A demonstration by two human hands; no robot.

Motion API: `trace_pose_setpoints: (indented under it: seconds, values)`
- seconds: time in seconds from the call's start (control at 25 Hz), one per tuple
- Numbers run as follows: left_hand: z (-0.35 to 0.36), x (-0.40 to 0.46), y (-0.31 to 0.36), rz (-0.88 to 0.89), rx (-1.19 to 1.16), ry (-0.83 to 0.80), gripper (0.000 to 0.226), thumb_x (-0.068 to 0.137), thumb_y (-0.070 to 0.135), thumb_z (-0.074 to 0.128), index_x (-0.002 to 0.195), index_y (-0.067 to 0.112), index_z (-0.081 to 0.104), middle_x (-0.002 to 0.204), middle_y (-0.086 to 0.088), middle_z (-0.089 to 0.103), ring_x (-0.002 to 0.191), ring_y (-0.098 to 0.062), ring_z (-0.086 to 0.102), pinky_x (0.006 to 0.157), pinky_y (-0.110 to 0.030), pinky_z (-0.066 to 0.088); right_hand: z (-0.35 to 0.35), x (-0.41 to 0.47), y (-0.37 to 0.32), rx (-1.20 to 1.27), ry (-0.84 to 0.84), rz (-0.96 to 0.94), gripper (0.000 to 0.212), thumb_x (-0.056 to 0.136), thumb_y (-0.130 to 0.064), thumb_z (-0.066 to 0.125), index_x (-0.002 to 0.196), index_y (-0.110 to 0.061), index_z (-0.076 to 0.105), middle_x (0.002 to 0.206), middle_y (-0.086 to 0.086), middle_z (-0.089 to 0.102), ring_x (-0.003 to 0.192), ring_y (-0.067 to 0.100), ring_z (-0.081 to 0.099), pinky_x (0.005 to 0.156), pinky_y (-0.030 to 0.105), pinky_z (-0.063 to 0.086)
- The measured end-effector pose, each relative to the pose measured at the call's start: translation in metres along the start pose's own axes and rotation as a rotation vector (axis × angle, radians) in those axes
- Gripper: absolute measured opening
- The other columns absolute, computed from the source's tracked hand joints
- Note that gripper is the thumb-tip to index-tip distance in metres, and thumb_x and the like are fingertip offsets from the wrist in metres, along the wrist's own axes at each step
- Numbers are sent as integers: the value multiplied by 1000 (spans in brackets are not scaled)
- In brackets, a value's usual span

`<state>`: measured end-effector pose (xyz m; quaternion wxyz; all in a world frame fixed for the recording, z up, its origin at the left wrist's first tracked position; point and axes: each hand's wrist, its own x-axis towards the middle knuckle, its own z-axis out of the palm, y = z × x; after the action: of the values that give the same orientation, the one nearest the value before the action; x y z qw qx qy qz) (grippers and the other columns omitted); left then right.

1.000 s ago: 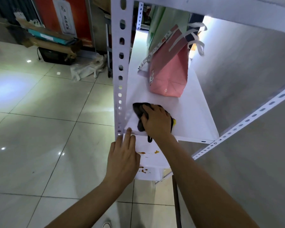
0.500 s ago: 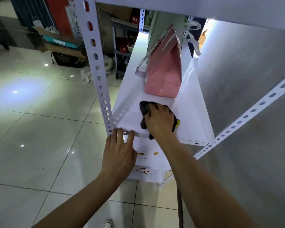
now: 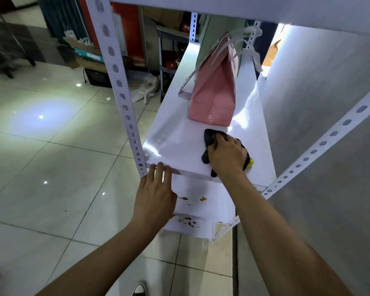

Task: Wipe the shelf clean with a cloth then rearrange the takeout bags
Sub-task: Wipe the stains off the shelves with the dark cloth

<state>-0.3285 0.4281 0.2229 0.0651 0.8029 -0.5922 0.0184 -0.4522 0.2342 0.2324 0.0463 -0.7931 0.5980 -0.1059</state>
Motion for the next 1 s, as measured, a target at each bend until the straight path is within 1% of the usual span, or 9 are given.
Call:
trace_pose_setpoints:
  seconds: [0.16,0.28,0.36,0.52,0.6,0.68,0.8,0.88,1.0]
  values:
    - [2,1,5,-37,-30,-6,58,78,15,58,133,0,47,138,-22,48,126,-38,48,91,-44,51,3,-10,-6,-9,21,79,45,99,-37,43,138,-17,53,141,16,55,131,38,46,106,52,37]
    - [4,3,12,-65,-12,15,52,77,16,55,126,0,49,133,-22,50,121,-38,50,86,-44,52,6,-44,-10,19,37,-30,46,98,-37,45,140,-19,54,142,14,54,133,37,46,106,52,38]
    - [5,4,14,-68,-10,36,48,78,16,51,123,1,49,131,-20,50,120,-37,49,84,-43,52,1,-40,7,20,19,-75,45,97,-39,44,137,-23,56,140,10,57,129,35,49,104,50,40]
    - [10,4,12,-65,13,56,51,80,21,45,128,3,45,136,-18,47,125,-36,45,88,-43,50,-12,-4,47,-15,-3,108,44,98,-38,38,135,-22,56,139,12,56,130,36,47,107,52,37]
    - [11,2,11,-73,-3,53,54,80,21,46,130,3,43,138,-19,45,128,-37,43,89,-44,50,-12,-9,39,-39,-12,135,46,98,-38,38,137,-21,54,141,15,54,132,36,45,109,53,34]
    - [11,-1,11,-66,4,35,56,81,21,44,133,3,42,140,-19,43,131,-38,40,91,-44,49,-5,-35,19,-44,-3,87,46,97,-38,41,136,-18,54,140,16,55,130,37,47,106,53,37]
    - [11,-1,10,-80,-1,28,60,81,20,45,138,3,38,144,-18,40,134,-37,37,96,-44,48,5,-71,0,-21,54,-64,43,95,-36,47,132,-16,60,134,16,61,124,39,53,100,54,42]
    - [13,-3,8,-67,-7,27,62,81,19,47,140,3,37,146,-18,38,135,-37,36,98,-44,47,4,-61,7,-3,49,-106,42,96,-37,46,132,-19,61,132,13,62,122,38,55,97,51,44]
    - [12,-5,4,-42,-33,50,64,80,19,48,142,5,37,147,-15,39,136,-35,36,96,-42,47,-3,-20,21,-10,42,-88,43,95,-38,44,133,-23,59,129,9,64,118,37,56,95,48,45]
